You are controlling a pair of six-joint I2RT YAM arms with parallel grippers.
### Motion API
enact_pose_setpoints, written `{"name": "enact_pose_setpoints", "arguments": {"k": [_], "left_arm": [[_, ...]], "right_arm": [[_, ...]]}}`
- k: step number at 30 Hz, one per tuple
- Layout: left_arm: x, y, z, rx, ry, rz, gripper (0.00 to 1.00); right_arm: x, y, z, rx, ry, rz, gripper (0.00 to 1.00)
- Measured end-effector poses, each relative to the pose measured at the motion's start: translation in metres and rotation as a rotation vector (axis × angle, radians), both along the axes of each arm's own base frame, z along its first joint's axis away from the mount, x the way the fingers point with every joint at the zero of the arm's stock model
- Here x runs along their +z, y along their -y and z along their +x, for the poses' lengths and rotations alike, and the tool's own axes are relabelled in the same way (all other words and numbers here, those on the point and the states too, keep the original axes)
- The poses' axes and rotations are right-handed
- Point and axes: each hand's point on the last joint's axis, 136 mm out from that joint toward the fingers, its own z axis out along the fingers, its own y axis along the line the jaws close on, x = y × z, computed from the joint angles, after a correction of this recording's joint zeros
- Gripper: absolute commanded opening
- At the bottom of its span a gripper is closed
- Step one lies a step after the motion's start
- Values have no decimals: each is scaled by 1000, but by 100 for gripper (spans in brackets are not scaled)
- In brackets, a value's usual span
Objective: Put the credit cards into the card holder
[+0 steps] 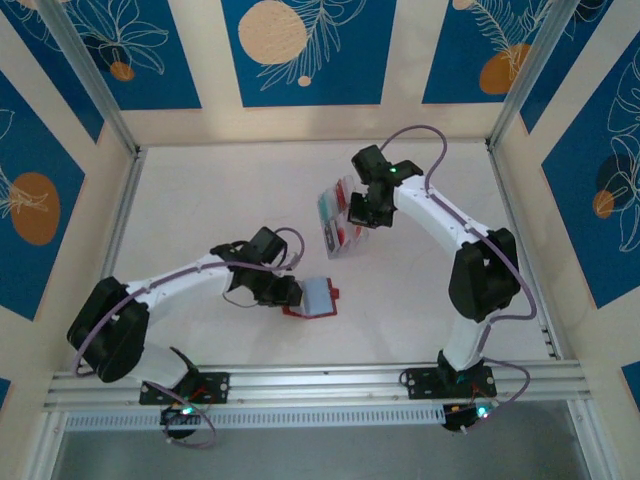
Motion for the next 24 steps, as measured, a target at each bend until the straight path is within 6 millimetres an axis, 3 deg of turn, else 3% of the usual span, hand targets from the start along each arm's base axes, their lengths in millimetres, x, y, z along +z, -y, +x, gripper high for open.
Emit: {"name": "enact_pose_setpoints", "arguments": {"k": [5, 11, 21, 24], "left_arm": [[-13, -3, -3, 8, -23, 16, 19], [-13, -1, -1, 9, -13, 6, 19], [-15, -2, -2, 26, -20, 5, 19], [-14, -1, -1, 30, -18, 0, 19]], "right_arm": [[1, 3, 13, 43, 58, -50, 0], [4, 2, 32, 86, 120, -82, 0], [-11, 4, 40, 122, 130, -127, 0], [-16, 5, 40, 126, 133, -135, 4]]}}
